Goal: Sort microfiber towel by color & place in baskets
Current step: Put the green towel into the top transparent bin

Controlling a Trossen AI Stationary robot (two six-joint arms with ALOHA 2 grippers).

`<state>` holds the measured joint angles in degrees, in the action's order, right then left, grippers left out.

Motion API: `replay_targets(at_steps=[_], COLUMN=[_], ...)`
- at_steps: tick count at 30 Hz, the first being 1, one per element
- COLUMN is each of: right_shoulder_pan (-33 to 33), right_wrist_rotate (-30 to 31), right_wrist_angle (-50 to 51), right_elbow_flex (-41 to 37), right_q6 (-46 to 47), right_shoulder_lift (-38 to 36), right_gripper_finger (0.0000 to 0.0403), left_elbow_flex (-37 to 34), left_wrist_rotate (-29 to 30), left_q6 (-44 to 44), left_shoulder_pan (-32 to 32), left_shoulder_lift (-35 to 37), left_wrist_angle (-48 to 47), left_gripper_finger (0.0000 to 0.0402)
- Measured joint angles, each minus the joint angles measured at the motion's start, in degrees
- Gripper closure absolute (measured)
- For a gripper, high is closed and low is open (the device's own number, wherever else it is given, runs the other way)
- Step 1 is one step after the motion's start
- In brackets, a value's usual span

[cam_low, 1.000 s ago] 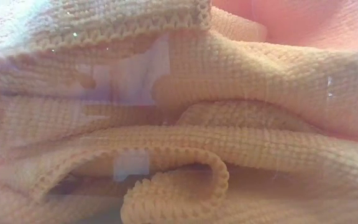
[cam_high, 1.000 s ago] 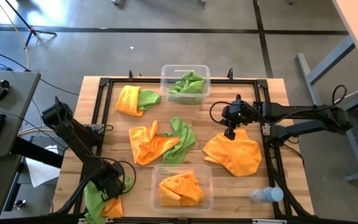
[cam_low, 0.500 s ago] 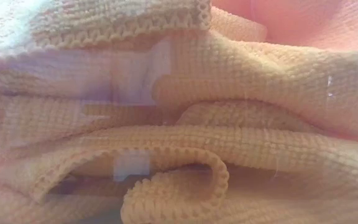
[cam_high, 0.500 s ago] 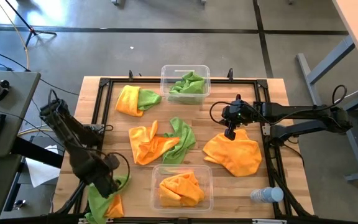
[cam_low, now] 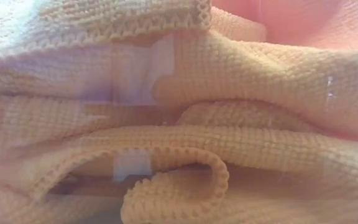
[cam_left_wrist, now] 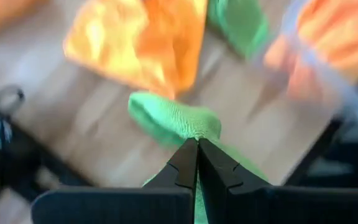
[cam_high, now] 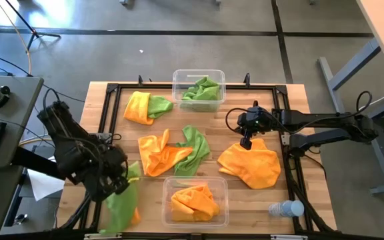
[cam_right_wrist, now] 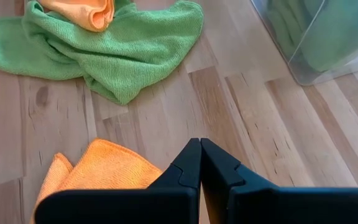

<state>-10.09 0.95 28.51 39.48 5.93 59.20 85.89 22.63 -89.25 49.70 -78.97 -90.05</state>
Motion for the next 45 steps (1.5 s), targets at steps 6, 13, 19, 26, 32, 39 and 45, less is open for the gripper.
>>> replay_targets(at_steps=[6,13,19,26,32,39,45], right_shoulder_pan=[-0.02,-0.02,0.01,0.01,-0.01,0.01,-0.01], right_wrist_rotate=[-0.19,-0.4,0.45,3.49,5.07,5.18,7.67], right_wrist_angle=[0.0,0.0,-0.09,-0.11,-0.2,-0.22,-0.21], right_elbow_flex=[0.0,0.0,0.0,0.0,0.0,0.0,0.0], right_q6=[0.0,2.27,6.9,12.16,15.65,20.5,22.68], right_shoulder_lift=[0.0,0.0,0.0,0.0,0.0,0.01,0.04], right_gripper_finger=[0.0403,0.0403,0.0403,0.0403,0.0403,0.0403,0.0403], left_elbow_flex=[0.21,6.17,13.74,17.7,18.21,18.25,18.25], left_wrist_rotate=[13.83,25.04,35.55,37.62,28.74,7.82,-5.26], left_q6=[5.25,18.85,39.86,69.69,88.43,102.75,108.7], left_shoulder_pan=[-4.09,-9.57,-14.06,-25.72,-43.14,-62.48,-71.9], left_shoulder_lift=[2.52,5.26,6.62,7.73,7.6,5.05,-0.72], left_wrist_angle=[0.04,0.35,4.8,17.16,30.28,46.91,61.25], left_gripper_finger=[0.0401,0.0401,0.0401,0.0401,0.0401,0.0401,0.0401])
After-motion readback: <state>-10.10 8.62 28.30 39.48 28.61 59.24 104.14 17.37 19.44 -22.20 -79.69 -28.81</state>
